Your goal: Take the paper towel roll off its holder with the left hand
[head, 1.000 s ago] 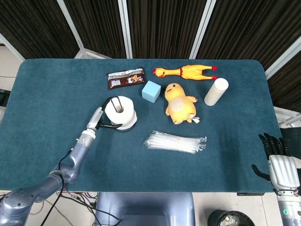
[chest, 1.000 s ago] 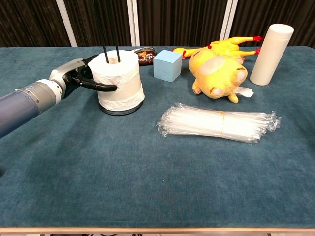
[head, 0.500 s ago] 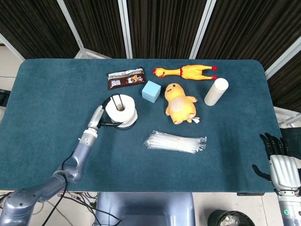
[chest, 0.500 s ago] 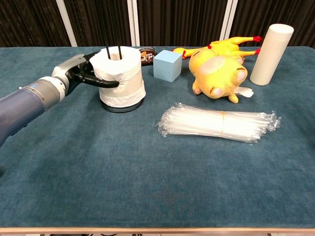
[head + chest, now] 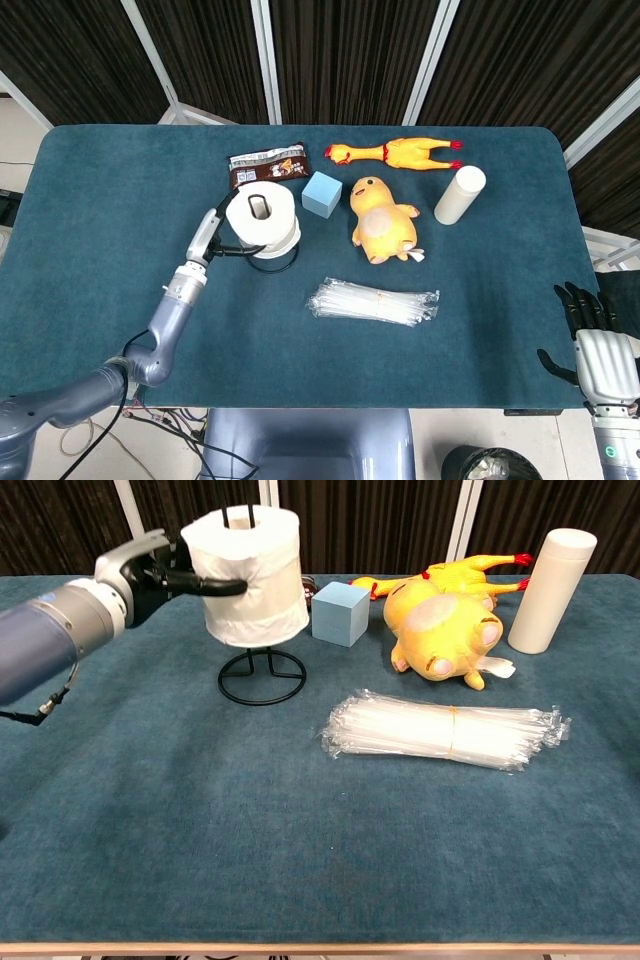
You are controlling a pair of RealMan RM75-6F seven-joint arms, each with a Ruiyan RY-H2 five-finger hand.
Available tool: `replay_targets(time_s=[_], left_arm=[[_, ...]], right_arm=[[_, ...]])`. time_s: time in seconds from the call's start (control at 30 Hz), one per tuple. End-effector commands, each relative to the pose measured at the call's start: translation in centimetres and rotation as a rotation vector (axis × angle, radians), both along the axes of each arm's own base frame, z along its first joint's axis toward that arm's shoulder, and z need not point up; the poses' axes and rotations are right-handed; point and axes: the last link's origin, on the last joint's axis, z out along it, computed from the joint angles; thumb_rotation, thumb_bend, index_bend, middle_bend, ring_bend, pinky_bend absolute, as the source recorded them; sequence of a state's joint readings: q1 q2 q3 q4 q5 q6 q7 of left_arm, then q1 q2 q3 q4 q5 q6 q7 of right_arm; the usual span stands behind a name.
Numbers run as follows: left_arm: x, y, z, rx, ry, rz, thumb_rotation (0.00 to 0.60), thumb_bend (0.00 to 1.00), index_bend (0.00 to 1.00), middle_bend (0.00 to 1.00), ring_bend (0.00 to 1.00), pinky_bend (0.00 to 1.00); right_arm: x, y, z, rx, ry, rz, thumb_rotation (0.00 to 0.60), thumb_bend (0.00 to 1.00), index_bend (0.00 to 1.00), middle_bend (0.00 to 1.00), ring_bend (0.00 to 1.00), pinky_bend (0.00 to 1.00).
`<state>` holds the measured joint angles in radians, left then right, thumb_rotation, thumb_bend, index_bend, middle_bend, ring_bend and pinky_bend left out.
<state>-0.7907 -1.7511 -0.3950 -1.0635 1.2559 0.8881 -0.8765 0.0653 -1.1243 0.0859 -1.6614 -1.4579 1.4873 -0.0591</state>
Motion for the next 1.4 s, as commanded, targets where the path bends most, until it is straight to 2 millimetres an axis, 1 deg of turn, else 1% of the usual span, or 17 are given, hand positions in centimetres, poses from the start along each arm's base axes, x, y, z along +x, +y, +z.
replay_targets(time_s=[0.03, 0.2, 0.37, 0.43, 0.47, 0.5, 0.67, 0.8, 0.9, 0.93, 1.0, 1.1, 1.23, 1.33, 1.4], left_arm=[[1.4, 0.1, 2.6, 0.023, -0.012, -0.017, 0.600, 0.21, 0.16, 0.33, 0.04, 0.10], [4.6, -0.3, 5.4, 0.038, -0.041, -0.062, 0.600, 0.20, 0.16, 0.32, 0.04, 0.10], [8.0, -0.7, 8.8, 0.065, -0.074, -0.090, 0.600, 0.20, 0.17, 0.32, 0.04, 0.10], [9.2, -1.1, 9.7, 0.073, -0.077, -0.104, 0.600, 0.20, 0.17, 0.32, 0.04, 0.10], [10.1, -1.3, 10.4, 0.079, -0.081, -0.117, 0.600, 0.20, 0.18, 0.32, 0.04, 0.10], [10.5, -1.5, 10.8, 0.082, -0.083, -0.122, 0.600, 0.20, 0.18, 0.32, 0.04, 0.10], [13.7, -3.1, 13.6, 0.115, -0.093, -0.145, 0.600, 0.19, 0.18, 0.32, 0.04, 0.10], [14.6, -4.6, 15.7, 0.152, -0.066, -0.136, 0.600, 0.19, 0.18, 0.33, 0.05, 0.11], [14.1, -5.4, 17.3, 0.190, -0.030, -0.101, 0.600, 0.19, 0.19, 0.33, 0.05, 0.11], [13.9, -5.6, 17.6, 0.194, -0.022, -0.096, 0.600, 0.19, 0.19, 0.33, 0.05, 0.11], [13.1, -6.2, 18.3, 0.197, -0.002, -0.074, 0.600, 0.19, 0.19, 0.33, 0.05, 0.11], [10.9, -7.7, 19.3, 0.174, 0.041, -0.043, 0.600, 0.19, 0.18, 0.33, 0.05, 0.11], [7.3, -9.5, 20.1, 0.160, 0.055, 0.015, 0.600, 0.19, 0.19, 0.32, 0.05, 0.11], [4.0, -10.7, 19.8, 0.130, 0.016, 0.073, 0.600, 0.19, 0.19, 0.32, 0.05, 0.12], [1.7, -11.3, 19.5, 0.123, 0.037, 0.080, 0.600, 0.19, 0.19, 0.32, 0.05, 0.12]], right_arm=[[0.0, 0.0, 0.1, -0.002, 0.000, 0.001, 0.600, 0.30, 0.06, 0.08, 0.09, 0.00], [0.0, 0.0, 0.0, 0.001, -0.004, 0.001, 0.600, 0.30, 0.06, 0.08, 0.09, 0.00], [-0.1, -0.1, 0.1, 0.001, -0.011, 0.000, 0.600, 0.30, 0.06, 0.08, 0.09, 0.00], [-0.2, -0.2, 0.1, 0.000, -0.013, -0.001, 0.600, 0.30, 0.06, 0.08, 0.09, 0.00], [-0.2, -0.1, 0.2, -0.001, -0.015, -0.001, 0.600, 0.30, 0.06, 0.08, 0.09, 0.00], [-0.2, -0.1, 0.2, -0.001, -0.016, 0.000, 0.600, 0.30, 0.06, 0.08, 0.09, 0.00], [-0.2, -0.1, 0.5, -0.016, -0.028, 0.001, 0.600, 0.30, 0.06, 0.08, 0.09, 0.00], [-0.3, 0.0, 0.6, -0.022, -0.035, -0.003, 0.600, 0.30, 0.06, 0.08, 0.09, 0.00], [-0.4, -0.1, 0.6, -0.016, -0.036, -0.006, 0.600, 0.30, 0.06, 0.08, 0.09, 0.00], [-0.4, -0.2, 0.5, -0.014, -0.037, -0.007, 0.600, 0.30, 0.06, 0.08, 0.09, 0.00], [-0.5, -0.3, 0.3, -0.009, -0.034, -0.012, 0.600, 0.30, 0.06, 0.08, 0.09, 0.00], [-0.5, -0.4, 0.2, -0.009, -0.028, -0.018, 0.600, 0.30, 0.06, 0.08, 0.09, 0.00], [-0.5, -0.4, 0.2, -0.015, -0.026, -0.024, 0.600, 0.30, 0.06, 0.08, 0.09, 0.00], [-0.6, -0.5, 0.2, -0.018, -0.025, -0.028, 0.600, 0.30, 0.06, 0.08, 0.09, 0.00], [-0.6, -0.5, 0.2, -0.016, -0.025, -0.029, 0.600, 0.30, 0.06, 0.08, 0.09, 0.00]])
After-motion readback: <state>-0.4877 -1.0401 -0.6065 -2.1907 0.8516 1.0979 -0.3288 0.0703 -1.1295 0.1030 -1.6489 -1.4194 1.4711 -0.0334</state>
